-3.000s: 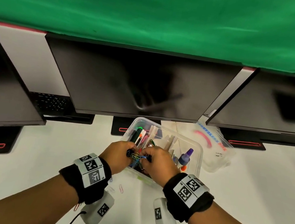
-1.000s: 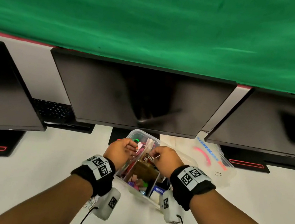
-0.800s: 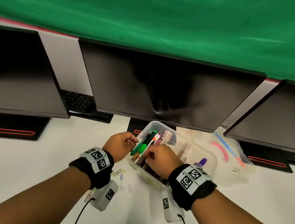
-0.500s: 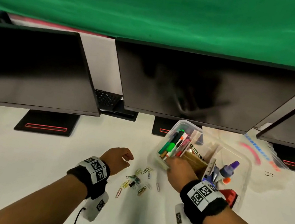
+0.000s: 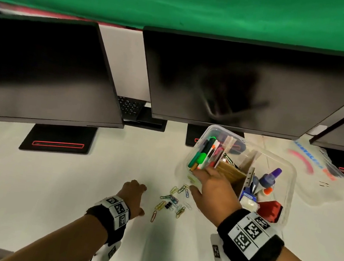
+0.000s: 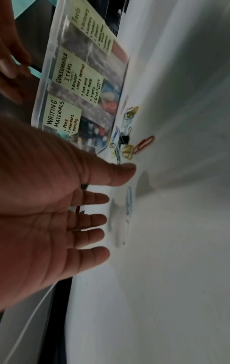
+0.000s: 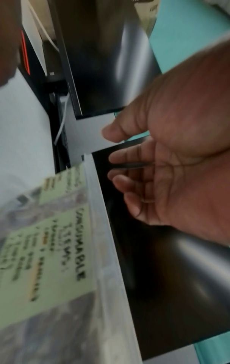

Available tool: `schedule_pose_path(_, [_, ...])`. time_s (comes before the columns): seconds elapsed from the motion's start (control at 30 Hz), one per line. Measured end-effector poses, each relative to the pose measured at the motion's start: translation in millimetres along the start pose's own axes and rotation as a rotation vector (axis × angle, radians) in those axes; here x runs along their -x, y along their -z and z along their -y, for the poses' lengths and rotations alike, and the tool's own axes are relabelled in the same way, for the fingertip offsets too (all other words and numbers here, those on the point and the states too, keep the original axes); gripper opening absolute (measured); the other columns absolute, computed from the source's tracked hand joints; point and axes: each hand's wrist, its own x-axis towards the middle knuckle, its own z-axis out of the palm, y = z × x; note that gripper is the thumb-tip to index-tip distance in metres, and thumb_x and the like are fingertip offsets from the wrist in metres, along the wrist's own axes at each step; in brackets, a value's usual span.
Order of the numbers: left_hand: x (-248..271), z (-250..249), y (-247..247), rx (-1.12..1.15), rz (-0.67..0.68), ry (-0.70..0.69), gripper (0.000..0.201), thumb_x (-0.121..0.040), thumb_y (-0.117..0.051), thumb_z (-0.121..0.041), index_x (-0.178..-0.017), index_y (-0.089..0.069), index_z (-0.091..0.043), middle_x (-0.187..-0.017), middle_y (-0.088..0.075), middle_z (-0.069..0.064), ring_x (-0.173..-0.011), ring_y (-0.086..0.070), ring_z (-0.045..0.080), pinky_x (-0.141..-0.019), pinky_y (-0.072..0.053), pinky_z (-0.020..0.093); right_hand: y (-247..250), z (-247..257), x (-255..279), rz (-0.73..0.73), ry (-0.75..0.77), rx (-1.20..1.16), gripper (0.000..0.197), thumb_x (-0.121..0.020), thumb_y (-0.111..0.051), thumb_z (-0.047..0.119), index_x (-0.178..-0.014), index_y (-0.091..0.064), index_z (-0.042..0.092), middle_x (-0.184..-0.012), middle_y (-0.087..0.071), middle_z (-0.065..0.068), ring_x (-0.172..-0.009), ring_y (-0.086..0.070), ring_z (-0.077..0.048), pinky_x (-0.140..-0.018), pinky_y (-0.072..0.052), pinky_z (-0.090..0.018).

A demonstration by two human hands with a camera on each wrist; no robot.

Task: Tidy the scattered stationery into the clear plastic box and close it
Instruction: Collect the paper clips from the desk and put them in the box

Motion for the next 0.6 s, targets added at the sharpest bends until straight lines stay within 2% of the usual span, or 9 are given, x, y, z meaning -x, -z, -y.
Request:
schedule_pose_path(0.03, [2,3,-4,0.003,0.01,-0.008,0.087,-0.081,-0.067,-0.042,-0.148,-0.019,-0.013,-0.152,-0.02,0.012,-0.142,-0.02,0.028,-0.117,-0.023,0.034,-6,2,6,0.016,0.045,-0.037,0.039,-0.091,-0.052,0.031,-0.129,-0.054,0.021,-0.128,-0.054,0.0,-0.118,-0.051,-0.021,-0.103,-0.041,-0.033])
schedule_pose_path(0.1, [7,8,-14,-0.008,0.059,-0.043,0.09,-0.088,-0.057,-0.045,-0.151,-0.003,-0.01,-0.159,0.002,0.013,-0.148,-0.002,0.026,-0.121,-0.011,0.034,-26,0,15,0.17,0.102,-0.033,0.04,-0.093,-0.049,0.029,-0.131,-0.051,0.019,-0.132,-0.052,-0.002,-0.123,-0.049,-0.02,-0.104,-0.035,-0.027])
schedule_pose_path(0.13, [10,10,-19,-0.033,0.081,-0.068,0.09,-0.09,-0.052,-0.046,-0.15,0.004,-0.01,-0.159,0.011,0.011,-0.148,0.005,0.026,-0.122,-0.007,0.035,-39,-6,18,0.271,0.095,-0.008,0.046,-0.093,-0.048,0.03,-0.137,-0.045,0.018,-0.141,-0.045,-0.004,-0.13,-0.043,-0.021,-0.108,-0.031,-0.025])
schedule_pose_path(0.2, [17,12,-29,-0.073,0.099,-0.114,0.087,-0.094,-0.045,-0.046,-0.149,0.011,-0.01,-0.157,0.021,0.009,-0.147,0.013,0.026,-0.122,-0.003,0.037,-62,-20,21,0.444,0.02,0.048,0.063,-0.094,-0.046,0.035,-0.149,-0.021,0.015,-0.157,-0.017,-0.006,-0.144,-0.02,-0.021,-0.116,-0.017,-0.026])
schedule_pose_path(0.27, [23,12,-37,-0.105,0.097,-0.154,0.085,-0.095,-0.041,-0.047,-0.148,0.014,-0.011,-0.156,0.025,0.007,-0.146,0.018,0.025,-0.121,0.0,0.038,-79,-29,22,0.544,-0.058,0.067,0.078,-0.094,-0.047,0.039,-0.151,-0.001,0.013,-0.16,0.005,-0.008,-0.148,-0.002,-0.022,-0.119,-0.007,-0.029])
schedule_pose_path(0.33, [27,12,-42,-0.132,0.093,-0.187,0.085,-0.094,-0.041,-0.048,-0.148,0.016,-0.013,-0.155,0.027,0.007,-0.145,0.021,0.025,-0.119,0.003,0.038,-92,-31,22,0.602,-0.115,0.029,0.084,-0.094,-0.048,0.041,-0.15,0.007,0.011,-0.158,0.015,-0.01,-0.148,0.006,-0.025,-0.12,-0.005,-0.033])
schedule_pose_path(0.47, [25,12,-45,-0.142,0.104,-0.28,0.093,-0.091,-0.043,-0.053,-0.147,0.019,-0.014,-0.154,0.028,0.008,-0.144,0.023,0.026,-0.116,0.01,0.036,-106,-14,19,0.671,-0.092,-0.024,0.085,-0.094,-0.049,0.034,-0.149,0.01,0.009,-0.157,0.019,-0.012,-0.147,0.012,-0.028,-0.119,-0.004,-0.035])
schedule_pose_path(0.53, [24,10,-46,-0.133,0.093,-0.331,0.097,-0.089,-0.046,-0.056,-0.146,0.019,-0.012,-0.155,0.025,0.008,-0.144,0.022,0.026,-0.113,0.013,0.034,-108,-3,14,0.696,-0.054,-0.085,0.082,-0.094,-0.048,0.028,-0.15,0.01,0.009,-0.158,0.018,-0.01,-0.147,0.008,-0.024,-0.119,-0.005,-0.031])
schedule_pose_path(0.6, [24,8,-46,-0.082,0.079,-0.364,0.099,-0.088,-0.049,-0.053,-0.147,0.018,-0.012,-0.156,0.022,0.005,-0.145,0.02,0.022,-0.112,0.012,0.028,-105,1,4,0.66,-0.036,-0.13,0.077,-0.094,-0.046,0.022,-0.151,0.005,0.011,-0.159,0.013,-0.007,-0.148,0.001,-0.02,-0.118,-0.007,-0.026])
